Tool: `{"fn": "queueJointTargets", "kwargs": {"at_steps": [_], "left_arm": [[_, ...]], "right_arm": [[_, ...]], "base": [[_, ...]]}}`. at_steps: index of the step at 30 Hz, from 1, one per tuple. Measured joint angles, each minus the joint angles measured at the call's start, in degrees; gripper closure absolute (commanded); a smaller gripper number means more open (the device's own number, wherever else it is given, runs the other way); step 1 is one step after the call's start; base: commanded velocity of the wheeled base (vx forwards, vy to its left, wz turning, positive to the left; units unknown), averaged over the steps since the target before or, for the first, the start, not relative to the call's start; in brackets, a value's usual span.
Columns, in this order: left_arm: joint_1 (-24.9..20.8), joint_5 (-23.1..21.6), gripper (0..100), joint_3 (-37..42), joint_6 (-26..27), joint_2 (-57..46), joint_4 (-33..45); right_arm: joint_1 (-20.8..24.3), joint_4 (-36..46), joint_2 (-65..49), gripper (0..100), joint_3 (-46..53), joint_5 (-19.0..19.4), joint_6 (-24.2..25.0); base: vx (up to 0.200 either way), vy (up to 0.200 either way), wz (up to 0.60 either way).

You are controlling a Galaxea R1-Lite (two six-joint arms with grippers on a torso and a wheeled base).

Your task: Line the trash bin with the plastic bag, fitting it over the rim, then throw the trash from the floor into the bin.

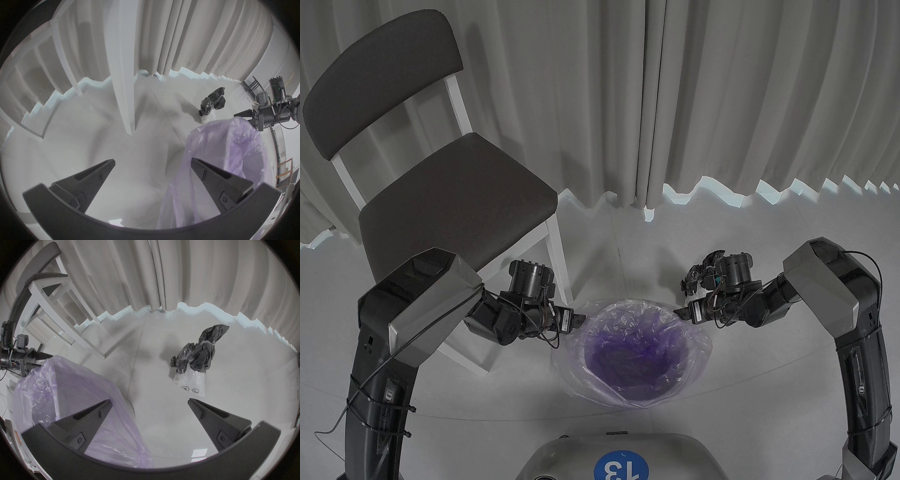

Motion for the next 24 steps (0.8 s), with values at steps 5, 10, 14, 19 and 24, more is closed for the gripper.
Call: {"fn": "queueJointTargets", "kwargs": {"at_steps": [5,10,14,19,24], "left_arm": [[0.61,-2.13,0,2.89,-0.11,-2.29,-0.41],[1.00,-2.55,0,4.83,-0.33,-5.40,-0.35],[1.08,-2.60,0,7.14,-0.39,-7.69,-0.61],[1.00,-2.63,0,10.25,-0.44,-10.20,-1.17],[0.22,-2.63,0,16.10,-0.39,-12.61,-6.27]], "right_arm": [[-0.27,0.12,-0.01,0,0.60,-0.02,0.22],[-1.02,1.57,-2.00,0,1.45,0.02,0.87],[-1.49,2.63,-4.43,0,2.86,0.16,1.19],[-1.85,2.74,-7.95,0,5.78,0.02,1.58],[-1.93,2.06,-11.47,0,11.11,-0.35,1.45]], "base": [[0.000,0.000,0.00],[0.000,0.000,0.00],[0.000,0.000,0.00],[0.000,0.000,0.00],[0.000,0.000,0.00]]}}
